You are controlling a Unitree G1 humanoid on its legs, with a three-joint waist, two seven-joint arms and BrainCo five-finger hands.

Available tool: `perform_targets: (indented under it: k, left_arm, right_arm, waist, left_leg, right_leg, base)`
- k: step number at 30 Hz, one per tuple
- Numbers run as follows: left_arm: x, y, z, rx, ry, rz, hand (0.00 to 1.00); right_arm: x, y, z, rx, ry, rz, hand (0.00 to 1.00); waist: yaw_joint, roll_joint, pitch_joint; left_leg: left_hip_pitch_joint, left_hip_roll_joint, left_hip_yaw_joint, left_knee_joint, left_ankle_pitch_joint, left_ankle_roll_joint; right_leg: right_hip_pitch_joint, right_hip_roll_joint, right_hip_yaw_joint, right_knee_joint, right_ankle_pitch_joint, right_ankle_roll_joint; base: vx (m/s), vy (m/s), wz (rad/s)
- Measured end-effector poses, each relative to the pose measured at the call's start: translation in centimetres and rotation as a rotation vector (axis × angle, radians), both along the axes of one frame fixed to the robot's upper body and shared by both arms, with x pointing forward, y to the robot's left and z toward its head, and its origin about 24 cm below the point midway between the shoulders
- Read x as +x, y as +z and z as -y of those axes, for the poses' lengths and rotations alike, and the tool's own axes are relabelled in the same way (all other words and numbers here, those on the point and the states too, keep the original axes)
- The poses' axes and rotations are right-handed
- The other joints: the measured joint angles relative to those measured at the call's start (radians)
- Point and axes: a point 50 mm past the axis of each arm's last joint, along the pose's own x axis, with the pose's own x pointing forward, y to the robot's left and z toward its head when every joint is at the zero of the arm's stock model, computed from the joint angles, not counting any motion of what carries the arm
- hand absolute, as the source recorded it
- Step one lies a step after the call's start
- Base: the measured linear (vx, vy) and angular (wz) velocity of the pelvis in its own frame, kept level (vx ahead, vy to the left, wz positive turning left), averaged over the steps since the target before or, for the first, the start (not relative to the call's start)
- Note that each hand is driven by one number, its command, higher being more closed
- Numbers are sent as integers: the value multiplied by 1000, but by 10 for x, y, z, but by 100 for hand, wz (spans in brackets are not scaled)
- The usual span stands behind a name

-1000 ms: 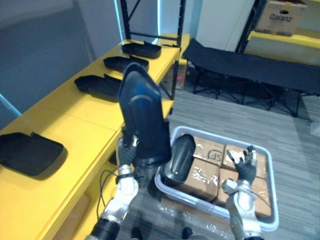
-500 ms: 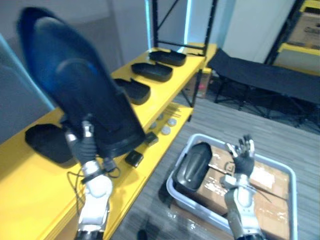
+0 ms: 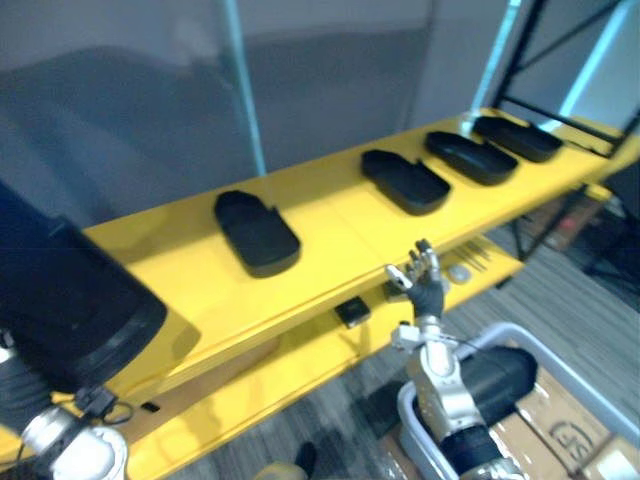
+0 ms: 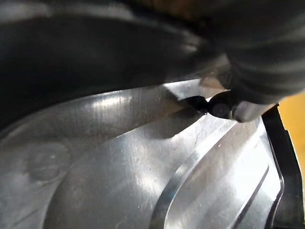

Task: Walk over and take plastic housings, then place them on the shelf

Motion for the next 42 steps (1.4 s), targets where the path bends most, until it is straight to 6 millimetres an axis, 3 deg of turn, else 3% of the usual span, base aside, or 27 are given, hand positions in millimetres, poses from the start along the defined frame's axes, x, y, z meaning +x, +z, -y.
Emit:
perform_targets:
  k: [6, 9, 15, 18, 20, 22, 25, 32, 36, 39, 40, 42]
  left_arm:
    - [-23, -7, -3, -48, 63, 17, 100]
    - [-25, -7, -5, -46, 53, 10, 100]
    - [-24, -7, -5, -59, 18, 11, 100]
    - [-21, -7, -4, -59, -8, 5, 100]
    - [-10, -7, 0, -67, -60, 17, 100]
    - [-3, -8, 5, -74, -109, 15, 100]
    - [5, -5, 5, -61, -157, 16, 100]
    - [15, -9, 6, -114, -183, 31, 100]
    - [16, -10, 6, -118, -185, 28, 100]
    - [20, -7, 5, -105, -202, 37, 100]
    - [24, -3, 4, -88, -219, 47, 100]
    - [31, -1, 4, -71, -249, 51, 100]
  right_arm:
    - [-1, -1, -9, -17, 21, -6, 0]
    - [-1, -1, -8, -19, 11, -11, 0]
    - [-3, -5, -1, -27, -7, -30, 0]
    - [-4, -9, 13, -24, -50, -47, 0]
    - [-8, -12, 33, -33, -114, -60, 0]
    - [-12, -16, 51, -68, -157, -78, 0]
    - [-14, -15, 64, -75, -202, -76, 0]
    - [-8, -4, 61, -83, -175, -23, 0]
    - [-8, -3, 63, -82, -182, -19, 0]
    - [-7, 2, 66, -80, -196, 0, 0]
    - [-7, 6, 67, -78, -198, 17, 0]
    - [-7, 10, 71, -74, -220, 34, 0]
  waist:
    - [39, -1, 0]
    - [39, 1, 1]
    - [22, 4, 3]
    - [11, 3, 5]
    - [-32, -2, 17]
    - [-36, 12, 23]
    - [-35, 18, 36]
    - [-41, 31, 62]
    - [-66, 45, 76]
    - [-73, 41, 83]
    - [-86, 34, 88]
    - [-120, 47, 100]
  left_leg:
    - [-16, -10, -55, 0, 15, -2]
    - [-17, -10, -56, 0, 15, -2]
    - [-21, -6, -58, 0, 16, 1]
    - [-42, -7, -20, 0, 8, 17]
    - [-51, 7, 135, 1, 7, 37]
    - [-51, 4, 197, 1, 26, 59]
    - [-56, -26, 154, 5, 32, 70]
    - [-48, -41, 145, 3, 26, 82]
    - [-49, -21, 201, 2, 26, 82]
    - [-56, -35, 201, 1, 27, 82]
    - [-69, -49, 198, 1, 27, 82]
    - [-83, -53, 191, 1, 27, 83]
  right_leg:
    - [2, 1, -35, 15, -23, 4]
    - [2, 5, -35, 17, -25, 7]
    - [1, 12, -34, 24, -27, 10]
    - [6, 9, -70, 24, -28, 18]
    - [54, -5, -174, 26, -16, 41]
    - [81, -18, -196, 46, -16, 41]
    - [88, -46, -188, 80, -18, 36]
    - [96, -59, -128, 98, -14, 18]
    - [96, -49, -118, 92, -15, 18]
    - [95, -47, -71, 79, -80, -32]
    - [86, -45, -37, 73, -144, -17]
    - [61, -14, 48, 97, -195, -20]
  base:
    - [-11, -7, 30]
    - [0, 0, 0]
    - [3, -5, 0]
    - [4, -16, 33]
    - [57, -17, 116]
    - [120, 136, 108]
    - [119, 182, 67]
    - [38, 80, 11]
    - [-32, -3, 1]
    - [-16, -13, 13]
    - [-54, -57, 63]
    - [-56, -66, 93]
